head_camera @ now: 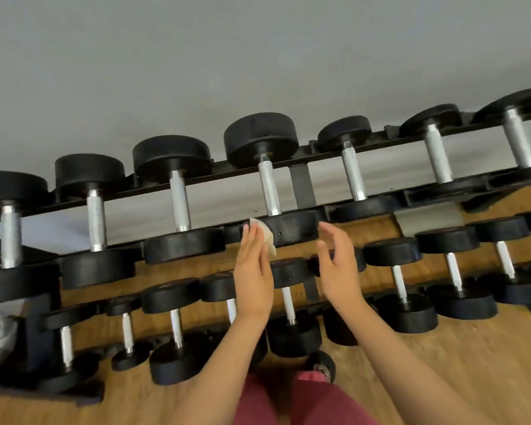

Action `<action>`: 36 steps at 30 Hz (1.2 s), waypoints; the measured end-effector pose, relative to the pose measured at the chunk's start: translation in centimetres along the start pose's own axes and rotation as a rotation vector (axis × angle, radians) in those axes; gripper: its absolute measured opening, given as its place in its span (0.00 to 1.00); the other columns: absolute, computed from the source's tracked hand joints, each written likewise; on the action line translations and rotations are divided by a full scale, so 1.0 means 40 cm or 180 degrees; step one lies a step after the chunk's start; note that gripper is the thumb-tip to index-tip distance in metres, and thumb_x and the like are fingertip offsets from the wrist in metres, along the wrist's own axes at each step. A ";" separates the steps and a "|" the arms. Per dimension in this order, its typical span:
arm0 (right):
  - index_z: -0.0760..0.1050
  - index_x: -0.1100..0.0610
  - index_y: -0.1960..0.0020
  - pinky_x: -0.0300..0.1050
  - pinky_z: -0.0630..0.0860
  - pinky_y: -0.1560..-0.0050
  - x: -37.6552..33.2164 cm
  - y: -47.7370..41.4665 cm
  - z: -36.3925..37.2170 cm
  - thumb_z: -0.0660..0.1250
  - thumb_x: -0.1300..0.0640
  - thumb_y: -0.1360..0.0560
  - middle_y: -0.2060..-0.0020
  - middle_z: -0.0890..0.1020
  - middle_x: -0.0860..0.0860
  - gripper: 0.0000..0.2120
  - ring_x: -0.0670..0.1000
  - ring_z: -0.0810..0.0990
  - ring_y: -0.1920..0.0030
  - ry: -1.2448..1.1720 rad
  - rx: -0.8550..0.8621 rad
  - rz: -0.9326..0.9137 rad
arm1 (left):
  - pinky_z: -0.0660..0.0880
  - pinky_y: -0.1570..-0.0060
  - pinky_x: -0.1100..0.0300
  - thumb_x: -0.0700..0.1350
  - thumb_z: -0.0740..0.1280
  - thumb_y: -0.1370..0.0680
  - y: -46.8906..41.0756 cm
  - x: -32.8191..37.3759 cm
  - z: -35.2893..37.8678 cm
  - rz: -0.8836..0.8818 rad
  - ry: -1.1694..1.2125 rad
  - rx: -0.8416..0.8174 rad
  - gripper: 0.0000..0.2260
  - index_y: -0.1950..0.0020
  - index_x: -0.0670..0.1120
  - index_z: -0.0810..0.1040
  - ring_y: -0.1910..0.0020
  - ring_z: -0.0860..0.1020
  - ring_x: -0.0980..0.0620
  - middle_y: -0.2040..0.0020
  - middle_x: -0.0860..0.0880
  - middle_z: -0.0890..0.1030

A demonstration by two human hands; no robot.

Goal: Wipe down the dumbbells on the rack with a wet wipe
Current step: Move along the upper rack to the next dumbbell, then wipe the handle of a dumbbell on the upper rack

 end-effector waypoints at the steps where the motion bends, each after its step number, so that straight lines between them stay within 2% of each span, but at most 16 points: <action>1: 0.67 0.50 0.29 0.33 0.62 0.34 0.013 -0.018 0.009 0.58 0.58 0.18 0.33 0.71 0.46 0.17 0.41 0.66 0.33 -0.0045 -0.0149 0.0089 | 0.53 0.24 0.62 0.40 0.57 0.16 0.003 0.007 0.023 0.0199 -0.0229 -0.0094 0.22 0.23 0.50 0.59 0.22 0.54 0.59 0.22 0.53 0.59; 3: 0.64 0.51 0.27 0.31 0.58 0.35 0.031 -0.045 0.023 0.56 0.56 0.17 0.30 0.69 0.47 0.19 0.40 0.64 0.31 -0.0147 -0.0360 0.0211 | 0.46 0.23 0.61 0.42 0.53 0.15 -0.005 0.013 0.059 0.0499 -0.0690 -0.0190 0.23 0.21 0.49 0.51 0.21 0.47 0.59 0.20 0.52 0.52; 5: 0.64 0.52 0.26 0.34 0.59 0.33 0.041 -0.056 0.025 0.54 0.55 0.16 0.29 0.69 0.47 0.18 0.41 0.64 0.30 -0.0264 -0.0380 0.0282 | 0.44 0.23 0.55 0.44 0.52 0.16 -0.030 0.022 0.090 0.0921 -0.1298 -0.0270 0.23 0.21 0.44 0.53 0.21 0.46 0.53 0.20 0.47 0.54; 7: 0.65 0.52 0.27 0.37 0.61 0.32 0.051 -0.053 0.019 0.53 0.54 0.16 0.30 0.70 0.47 0.18 0.42 0.65 0.30 -0.0415 -0.0268 0.0303 | 0.48 0.24 0.49 0.42 0.59 0.18 -0.054 0.033 0.133 0.1488 -0.2067 -0.0480 0.24 0.23 0.42 0.59 0.21 0.52 0.48 0.22 0.43 0.60; 9: 0.67 0.52 0.28 0.40 0.63 0.29 0.066 -0.045 0.017 0.53 0.54 0.16 0.30 0.71 0.48 0.17 0.43 0.67 0.31 -0.0556 -0.0201 0.0347 | 0.51 0.24 0.48 0.39 0.67 0.22 -0.065 0.036 0.167 0.1747 -0.2509 -0.0713 0.30 0.23 0.41 0.59 0.22 0.55 0.47 0.23 0.43 0.62; 11: 0.68 0.52 0.29 0.46 0.65 0.28 0.076 -0.040 0.020 0.54 0.56 0.16 0.32 0.73 0.48 0.16 0.44 0.69 0.32 -0.0608 -0.0192 0.0389 | 0.52 0.24 0.49 0.39 0.69 0.23 -0.063 0.039 0.172 0.1794 -0.2592 -0.0731 0.30 0.24 0.41 0.59 0.22 0.55 0.47 0.23 0.43 0.63; 13: 0.71 0.51 0.32 0.49 0.68 0.30 0.063 -0.037 0.020 0.58 0.58 0.17 0.35 0.75 0.47 0.15 0.44 0.71 0.33 -0.0552 -0.0120 0.0263 | 0.52 0.23 0.50 0.39 0.63 0.20 -0.058 0.047 0.158 0.1898 -0.2337 -0.0683 0.23 0.25 0.41 0.65 0.23 0.58 0.48 0.24 0.44 0.66; 15: 0.73 0.51 0.34 0.46 0.69 0.31 0.027 -0.037 0.023 0.62 0.60 0.20 0.38 0.76 0.46 0.15 0.45 0.72 0.35 -0.0360 0.0007 -0.0119 | 0.53 0.23 0.53 0.38 0.59 0.19 -0.059 0.059 0.133 0.1774 -0.1804 -0.0743 0.19 0.27 0.42 0.70 0.24 0.60 0.50 0.26 0.45 0.68; 17: 0.74 0.52 0.34 0.39 0.66 0.31 -0.010 -0.037 0.034 0.66 0.60 0.22 0.37 0.75 0.46 0.16 0.44 0.71 0.34 -0.0139 0.0083 -0.0478 | 0.59 0.24 0.53 0.38 0.60 0.19 -0.056 0.062 0.102 0.1376 -0.1165 -0.0788 0.21 0.25 0.45 0.67 0.24 0.60 0.57 0.25 0.48 0.67; 20: 0.75 0.54 0.35 0.30 0.62 0.33 -0.047 -0.043 0.055 0.70 0.59 0.24 0.36 0.74 0.46 0.18 0.42 0.69 0.34 0.0204 0.0086 -0.0857 | 0.66 0.28 0.47 0.41 0.62 0.19 -0.052 0.047 0.067 0.0878 -0.0610 -0.0630 0.25 0.23 0.52 0.60 0.25 0.53 0.68 0.25 0.55 0.63; 23: 0.77 0.56 0.37 0.28 0.61 0.34 -0.058 -0.046 0.073 0.71 0.58 0.25 0.38 0.76 0.49 0.17 0.42 0.67 0.37 0.0566 0.0045 -0.1184 | 0.59 0.25 0.43 0.41 0.65 0.20 -0.064 0.008 0.039 0.0492 -0.0543 -0.0484 0.29 0.22 0.51 0.57 0.22 0.50 0.62 0.21 0.53 0.56; 26: 0.79 0.57 0.41 0.26 0.62 0.38 -0.062 -0.048 0.087 0.74 0.58 0.28 0.41 0.76 0.49 0.16 0.42 0.68 0.41 0.0626 0.0082 -0.1131 | 0.51 0.23 0.45 0.44 0.63 0.19 -0.066 -0.031 0.017 0.0279 -0.0562 -0.0731 0.31 0.22 0.54 0.49 0.22 0.45 0.60 0.20 0.55 0.49; 28: 0.79 0.58 0.42 0.27 0.65 0.41 -0.065 -0.050 0.098 0.75 0.59 0.29 0.42 0.75 0.49 0.16 0.44 0.69 0.42 0.0586 0.0122 -0.1007 | 0.48 0.22 0.47 0.42 0.60 0.17 -0.062 -0.046 0.010 0.0162 -0.0402 -0.0863 0.29 0.21 0.53 0.48 0.22 0.44 0.62 0.20 0.57 0.47; 30: 0.80 0.59 0.44 0.31 0.68 0.43 -0.074 -0.050 0.111 0.74 0.62 0.29 0.45 0.76 0.50 0.14 0.46 0.71 0.43 0.0642 0.0064 -0.1114 | 0.47 0.22 0.51 0.40 0.57 0.16 -0.060 -0.056 0.006 -0.0022 -0.0174 -0.0854 0.28 0.20 0.52 0.48 0.23 0.44 0.64 0.20 0.58 0.47; 33: 0.81 0.59 0.46 0.32 0.69 0.43 -0.069 -0.050 0.107 0.73 0.65 0.28 0.48 0.78 0.51 0.11 0.48 0.73 0.46 0.0628 -0.0002 -0.1399 | 0.47 0.23 0.57 0.45 0.54 0.15 -0.062 -0.052 0.004 -0.0179 -0.0057 -0.0754 0.23 0.21 0.51 0.53 0.23 0.47 0.65 0.20 0.58 0.52; 36: 0.81 0.57 0.47 0.33 0.70 0.44 -0.024 -0.062 0.061 0.70 0.63 0.25 0.49 0.76 0.44 0.08 0.45 0.73 0.46 0.0201 0.0293 -0.0800 | 0.51 0.23 0.58 0.47 0.54 0.16 -0.068 -0.045 0.000 -0.0322 -0.0007 -0.0621 0.20 0.23 0.52 0.59 0.24 0.53 0.63 0.24 0.59 0.58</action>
Point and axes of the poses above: each hand's wrist, its own y-axis away from the middle knuckle, its own z-axis out of the palm, x = y × z, the point moved 5 cm from there along -y, towards the middle knuckle
